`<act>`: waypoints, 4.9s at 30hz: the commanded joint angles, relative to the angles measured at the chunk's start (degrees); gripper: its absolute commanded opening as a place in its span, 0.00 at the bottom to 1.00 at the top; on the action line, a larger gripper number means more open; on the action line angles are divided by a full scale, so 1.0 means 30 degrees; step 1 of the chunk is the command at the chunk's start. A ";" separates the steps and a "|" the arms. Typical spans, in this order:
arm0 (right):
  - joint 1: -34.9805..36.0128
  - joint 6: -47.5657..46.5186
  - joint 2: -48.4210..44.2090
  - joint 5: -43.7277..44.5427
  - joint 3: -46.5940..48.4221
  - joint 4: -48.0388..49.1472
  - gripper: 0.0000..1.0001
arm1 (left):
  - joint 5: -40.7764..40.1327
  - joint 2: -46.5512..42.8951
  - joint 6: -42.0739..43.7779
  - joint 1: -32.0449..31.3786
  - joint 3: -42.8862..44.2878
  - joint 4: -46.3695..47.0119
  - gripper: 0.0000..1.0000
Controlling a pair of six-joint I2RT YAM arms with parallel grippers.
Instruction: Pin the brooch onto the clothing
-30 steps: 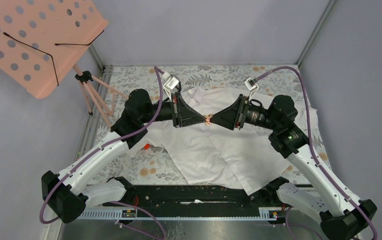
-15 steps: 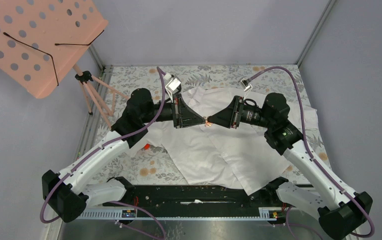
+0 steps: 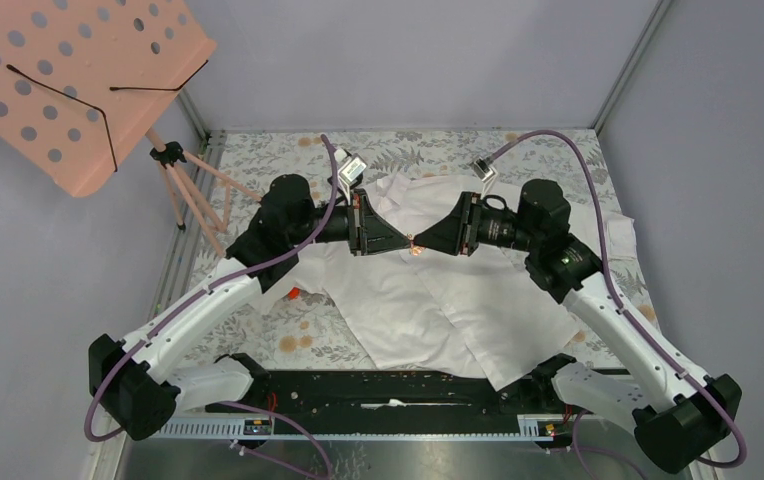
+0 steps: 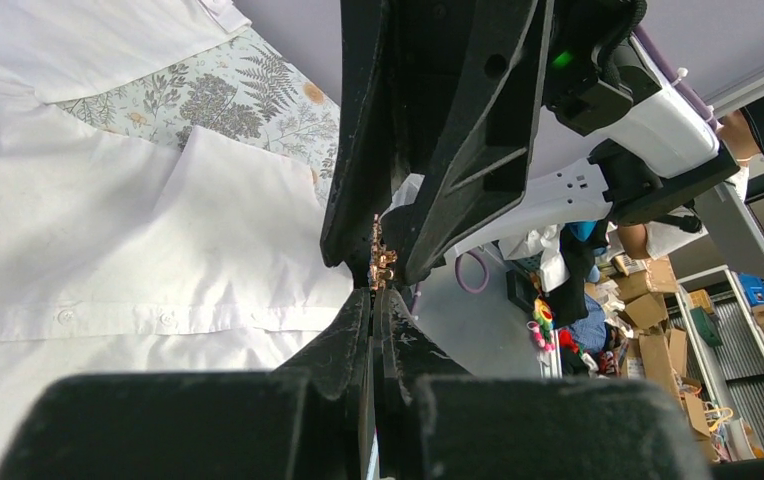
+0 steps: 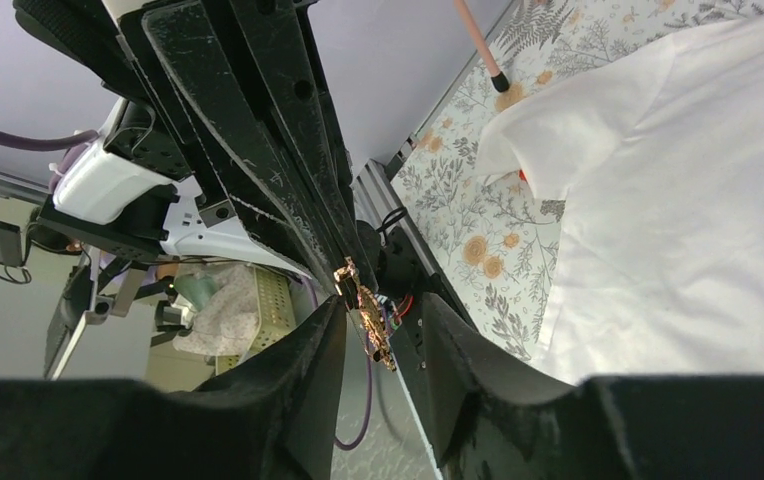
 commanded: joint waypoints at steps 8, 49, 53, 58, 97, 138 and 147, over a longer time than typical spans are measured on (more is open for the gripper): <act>-0.0107 -0.1177 -0.2225 0.2064 -0.0191 0.0648 0.61 | -0.0531 -0.0512 0.0553 -0.0100 0.1167 0.0890 0.00; 0.6339 -0.2304 1.8279 1.6316 1.1282 -0.5693 0.74 | -1.7363 -0.2262 0.0144 0.6296 -0.7258 -0.2585 0.00; 0.6339 -0.1894 2.0092 1.6959 1.2933 -0.6335 0.73 | -1.7651 -0.2588 -0.0333 0.6296 -0.8172 -0.1965 0.00; 0.6339 -0.1854 2.2010 1.7471 1.4737 -0.6823 0.69 | -1.7194 -0.2580 -0.0723 0.6296 -0.8511 -0.1478 0.00; 0.6339 -0.1430 2.1510 1.7321 1.3579 -0.4730 0.09 | -1.8780 0.5172 0.0641 0.4022 -0.5621 0.2091 0.00; 0.3996 -0.1120 1.5922 1.4266 0.7728 -0.1674 0.57 | -1.6142 0.0631 -0.0425 0.4716 -0.6525 0.1144 0.00; 0.3659 -0.0045 1.6340 1.3709 0.7304 -0.1198 0.55 | -1.0947 0.4272 -0.0303 0.7082 -0.6396 0.4557 0.00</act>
